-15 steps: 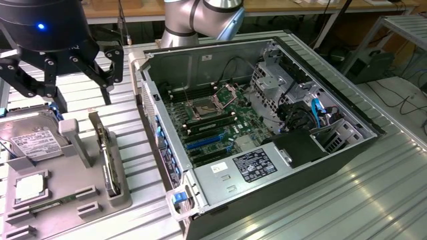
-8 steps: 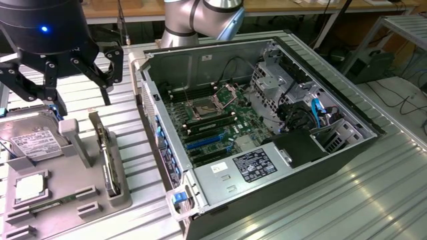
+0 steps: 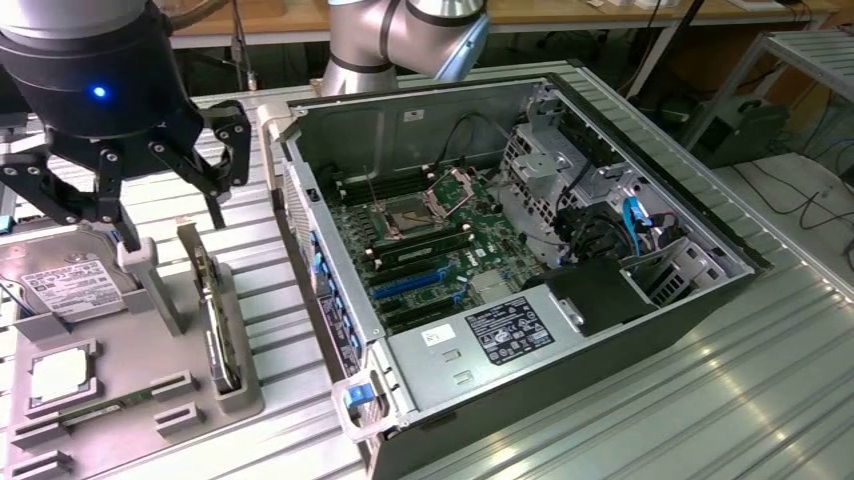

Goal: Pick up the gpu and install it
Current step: 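Pick up the gpu and move the gpu toward the slot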

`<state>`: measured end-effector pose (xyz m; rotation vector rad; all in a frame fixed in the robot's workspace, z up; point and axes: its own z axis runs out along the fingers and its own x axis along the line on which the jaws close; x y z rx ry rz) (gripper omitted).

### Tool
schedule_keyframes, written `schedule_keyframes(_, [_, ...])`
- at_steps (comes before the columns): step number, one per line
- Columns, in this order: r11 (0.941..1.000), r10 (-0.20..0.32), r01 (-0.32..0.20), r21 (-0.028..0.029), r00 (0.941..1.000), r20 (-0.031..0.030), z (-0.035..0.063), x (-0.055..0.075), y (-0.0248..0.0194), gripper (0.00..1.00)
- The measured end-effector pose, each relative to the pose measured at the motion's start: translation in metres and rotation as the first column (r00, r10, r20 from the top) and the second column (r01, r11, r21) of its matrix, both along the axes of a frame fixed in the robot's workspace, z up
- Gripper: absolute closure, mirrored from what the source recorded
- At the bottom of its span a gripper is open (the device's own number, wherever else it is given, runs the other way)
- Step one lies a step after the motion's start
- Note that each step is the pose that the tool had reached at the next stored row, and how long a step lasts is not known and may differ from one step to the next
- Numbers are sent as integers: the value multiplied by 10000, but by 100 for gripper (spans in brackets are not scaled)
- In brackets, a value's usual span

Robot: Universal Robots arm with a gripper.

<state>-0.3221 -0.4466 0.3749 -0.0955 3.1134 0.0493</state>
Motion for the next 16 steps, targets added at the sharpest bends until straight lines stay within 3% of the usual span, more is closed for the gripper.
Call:
schedule_keyframes(4, [9997, 243, -243, 0, 9997, -4, -80, -1, 0, 34])
schedule_keyframes(10, [9997, 232, -232, 1, 9997, -5, -204, -6, -39, 34])
schedule_keyframes(16, [9999, 165, -165, 0, 9999, -8, -313, -40, -40, 34])
